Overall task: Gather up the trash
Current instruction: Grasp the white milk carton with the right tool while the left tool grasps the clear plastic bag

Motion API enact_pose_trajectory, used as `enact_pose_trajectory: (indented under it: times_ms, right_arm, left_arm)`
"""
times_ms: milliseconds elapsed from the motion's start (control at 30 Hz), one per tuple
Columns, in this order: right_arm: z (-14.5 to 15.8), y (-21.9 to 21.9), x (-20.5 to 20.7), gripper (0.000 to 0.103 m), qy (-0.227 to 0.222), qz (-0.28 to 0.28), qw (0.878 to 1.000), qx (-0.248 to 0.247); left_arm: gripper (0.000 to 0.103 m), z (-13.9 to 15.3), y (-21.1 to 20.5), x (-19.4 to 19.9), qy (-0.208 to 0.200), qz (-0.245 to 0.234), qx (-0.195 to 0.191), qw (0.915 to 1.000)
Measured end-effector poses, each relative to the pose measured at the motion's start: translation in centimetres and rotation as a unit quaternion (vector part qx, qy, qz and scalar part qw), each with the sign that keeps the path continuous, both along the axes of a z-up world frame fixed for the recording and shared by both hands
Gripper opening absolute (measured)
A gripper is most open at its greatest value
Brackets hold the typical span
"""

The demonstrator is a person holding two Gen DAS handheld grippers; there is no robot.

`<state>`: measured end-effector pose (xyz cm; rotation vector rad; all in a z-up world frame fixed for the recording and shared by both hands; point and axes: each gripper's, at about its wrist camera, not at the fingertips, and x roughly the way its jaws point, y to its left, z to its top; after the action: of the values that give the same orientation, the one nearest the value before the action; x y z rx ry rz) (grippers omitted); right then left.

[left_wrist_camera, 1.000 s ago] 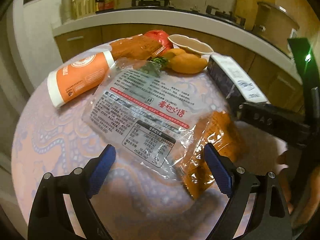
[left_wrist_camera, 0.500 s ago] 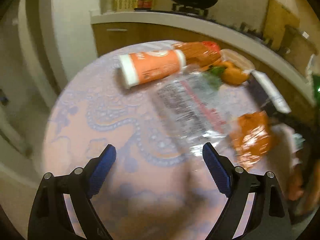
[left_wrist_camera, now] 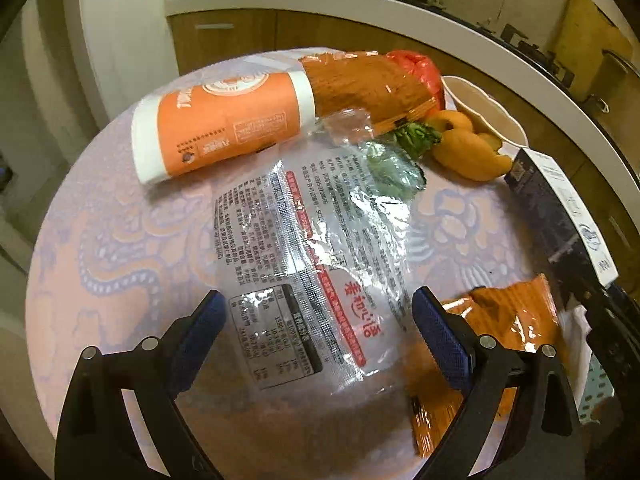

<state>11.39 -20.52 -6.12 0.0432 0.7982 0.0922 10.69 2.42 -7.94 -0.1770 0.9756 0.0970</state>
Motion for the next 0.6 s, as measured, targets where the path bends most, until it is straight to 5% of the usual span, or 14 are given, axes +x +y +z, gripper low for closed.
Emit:
enact_pose_trajectory:
  times_ms: [167,300,533,600]
  right_arm:
    - [0.0,0.2,-0.3,0.053,-0.008,0.007,1.000,-0.007]
    - [0.4,-0.1,-1.0,0.053,-0.020,0.010,1.000,0.001]
    - [1.5,-0.8,-2.0,0.053,-0.044,0.007,0.999,0.005]
    - [1.7,-1.0,-2.2,0.053,-0.048,0.007,0.999,0.007]
  left_arm:
    - [0.086,-0.4,-0.5,-0.4,-0.011,-0.009,0.023,0.9996]
    - [0.052,-0.3,-0.3,-1.4,-0.028,-0.008,0.055,0.9981]
    - [0.017,0.0,0.9,-2.7,-0.055,-0.020,0.027,0.9979]
    - [0.014,0.3,1.0,-3.0,-0.065,-0.026,0.019,0.9973]
